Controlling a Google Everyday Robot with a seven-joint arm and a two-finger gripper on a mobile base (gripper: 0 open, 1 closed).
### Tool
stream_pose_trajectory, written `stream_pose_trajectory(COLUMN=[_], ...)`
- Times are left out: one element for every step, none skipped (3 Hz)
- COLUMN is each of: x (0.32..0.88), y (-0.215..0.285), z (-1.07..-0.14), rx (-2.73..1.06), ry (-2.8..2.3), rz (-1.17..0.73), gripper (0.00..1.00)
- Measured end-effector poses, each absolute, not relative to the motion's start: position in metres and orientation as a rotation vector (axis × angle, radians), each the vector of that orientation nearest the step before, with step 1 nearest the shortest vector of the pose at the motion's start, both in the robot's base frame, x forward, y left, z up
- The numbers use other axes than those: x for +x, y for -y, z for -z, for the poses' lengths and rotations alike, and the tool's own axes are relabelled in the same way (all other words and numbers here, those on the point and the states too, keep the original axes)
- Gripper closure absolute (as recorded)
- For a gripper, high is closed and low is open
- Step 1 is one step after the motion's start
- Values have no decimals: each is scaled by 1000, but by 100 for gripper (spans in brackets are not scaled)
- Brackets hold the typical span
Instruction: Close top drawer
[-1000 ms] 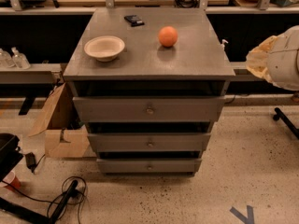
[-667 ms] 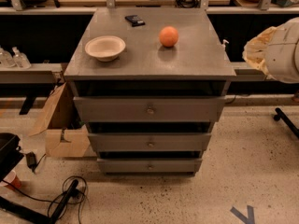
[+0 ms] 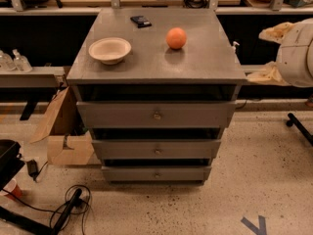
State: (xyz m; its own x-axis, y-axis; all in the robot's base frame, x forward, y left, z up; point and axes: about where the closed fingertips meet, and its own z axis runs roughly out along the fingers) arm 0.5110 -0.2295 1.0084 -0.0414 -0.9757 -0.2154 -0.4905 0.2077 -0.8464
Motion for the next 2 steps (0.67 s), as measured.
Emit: stream_pose_trajectory(x=[511, 511], y=[229, 229], z=[-1008, -1008], rx=[-1400, -1400], ry=[-1656, -1656], rz=[740, 740], gripper=[0, 0])
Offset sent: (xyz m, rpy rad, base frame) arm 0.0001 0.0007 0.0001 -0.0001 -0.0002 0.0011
